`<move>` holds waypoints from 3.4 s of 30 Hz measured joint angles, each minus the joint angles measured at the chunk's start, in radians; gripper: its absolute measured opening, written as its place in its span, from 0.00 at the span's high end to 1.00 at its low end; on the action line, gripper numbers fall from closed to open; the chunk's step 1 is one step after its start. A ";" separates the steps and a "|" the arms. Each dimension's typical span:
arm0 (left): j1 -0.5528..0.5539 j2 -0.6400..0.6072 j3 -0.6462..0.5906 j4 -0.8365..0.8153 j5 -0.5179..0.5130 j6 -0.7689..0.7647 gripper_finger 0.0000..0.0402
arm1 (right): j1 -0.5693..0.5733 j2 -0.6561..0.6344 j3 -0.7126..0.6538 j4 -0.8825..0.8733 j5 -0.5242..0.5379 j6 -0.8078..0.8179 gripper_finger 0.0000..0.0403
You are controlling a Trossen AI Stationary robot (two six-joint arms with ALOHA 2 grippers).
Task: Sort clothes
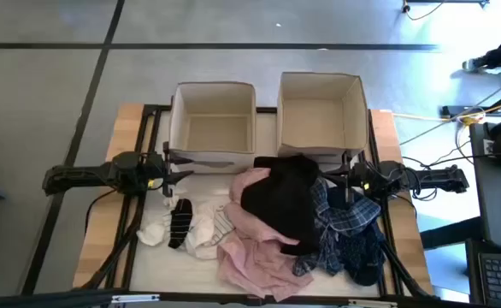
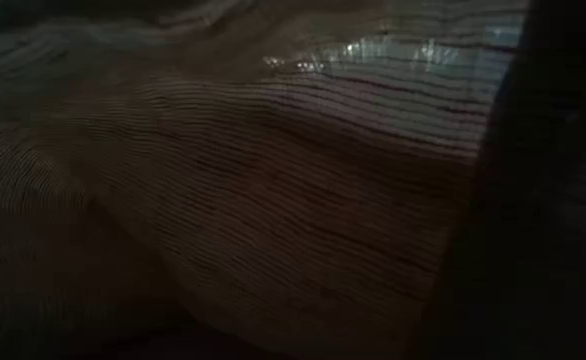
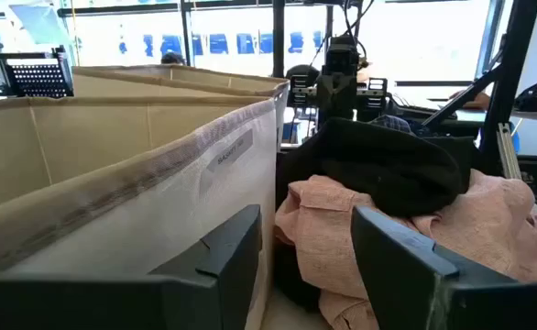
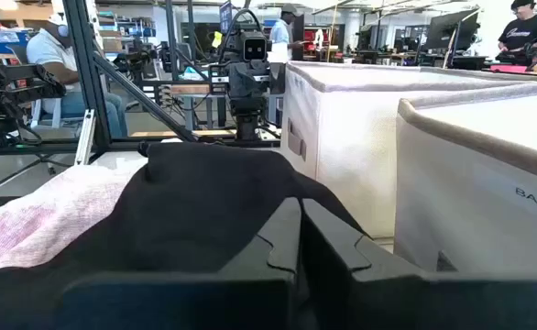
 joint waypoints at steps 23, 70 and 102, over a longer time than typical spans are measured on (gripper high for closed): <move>0.000 0.000 0.000 0.000 0.000 0.000 0.59 | 0.000 0.000 0.000 0.000 0.000 0.000 0.96; 0.000 0.000 0.000 0.015 -0.003 -0.003 0.59 | 0.000 0.000 0.000 0.000 0.000 0.001 0.96; -0.027 0.000 0.194 -0.194 0.138 -0.389 0.59 | 0.000 0.000 0.000 0.000 0.000 0.003 0.96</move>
